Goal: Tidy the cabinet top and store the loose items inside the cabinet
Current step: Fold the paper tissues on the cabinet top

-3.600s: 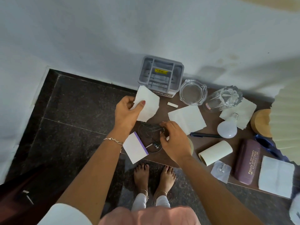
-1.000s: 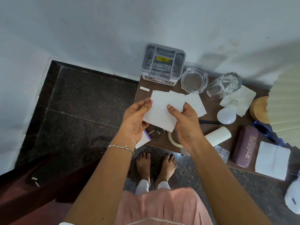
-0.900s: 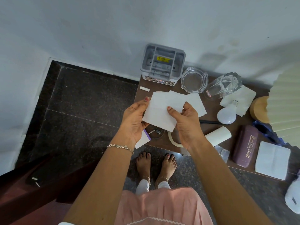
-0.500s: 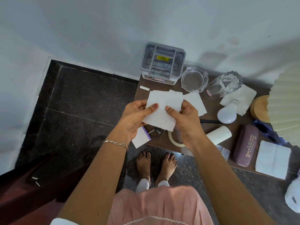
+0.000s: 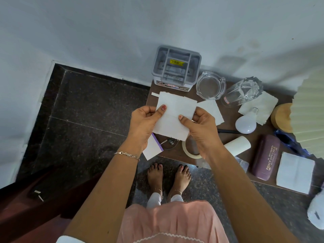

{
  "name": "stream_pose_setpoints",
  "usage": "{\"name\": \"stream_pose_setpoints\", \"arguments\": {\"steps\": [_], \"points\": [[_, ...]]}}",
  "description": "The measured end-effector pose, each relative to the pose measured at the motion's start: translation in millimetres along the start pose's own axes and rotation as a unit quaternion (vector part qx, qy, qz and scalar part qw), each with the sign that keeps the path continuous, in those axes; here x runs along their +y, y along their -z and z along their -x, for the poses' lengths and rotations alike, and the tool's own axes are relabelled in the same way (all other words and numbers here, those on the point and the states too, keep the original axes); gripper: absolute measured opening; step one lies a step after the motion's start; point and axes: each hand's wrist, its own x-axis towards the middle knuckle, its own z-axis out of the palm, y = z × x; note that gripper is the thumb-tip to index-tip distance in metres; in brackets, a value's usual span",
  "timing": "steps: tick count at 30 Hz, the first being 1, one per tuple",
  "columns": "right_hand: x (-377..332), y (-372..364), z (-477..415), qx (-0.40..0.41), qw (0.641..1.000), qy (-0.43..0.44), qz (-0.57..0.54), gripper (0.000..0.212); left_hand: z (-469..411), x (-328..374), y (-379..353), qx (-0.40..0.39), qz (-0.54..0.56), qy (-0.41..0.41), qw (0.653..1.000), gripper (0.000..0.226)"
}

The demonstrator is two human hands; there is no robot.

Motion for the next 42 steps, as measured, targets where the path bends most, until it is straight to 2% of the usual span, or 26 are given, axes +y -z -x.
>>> {"name": "stream_pose_setpoints", "arguments": {"steps": [9,16,20,23,27,30,34,39,42], "points": [[-5,1,1,0.019,1.000,-0.003,0.011,0.024,1,6,8,-0.049,0.040,0.023,0.998,0.015],[-11,5,3,-0.016,0.999,0.008,0.026,0.043,1,7,10,-0.062,0.097,0.043,0.992,0.014],[-14,4,4,-0.032,0.998,-0.024,-0.052,0.037,2,8,9,-0.070,0.094,0.037,0.992,0.016],[-15,5,4,-0.015,0.997,-0.042,-0.066,0.031,5,10,9,-0.086,0.091,0.022,0.992,0.014],[-16,5,2,0.023,0.994,-0.094,-0.055,0.026,6,12,11,-0.120,0.071,0.007,0.990,0.023],[-17,5,4,-0.012,0.990,-0.139,-0.030,0.036,6,13,14,-0.147,0.051,0.002,0.988,0.028],[-20,6,8,-0.058,0.986,-0.154,-0.012,0.038,6,13,16,-0.166,0.028,-0.002,0.986,0.031],[-19,5,11,-0.049,0.990,-0.129,0.003,0.018,4,9,13,-0.141,0.067,0.000,0.988,0.032],[-17,5,11,-0.034,0.993,-0.110,-0.006,0.020,6,4,5,-0.042,0.140,0.046,0.988,0.037]]}}
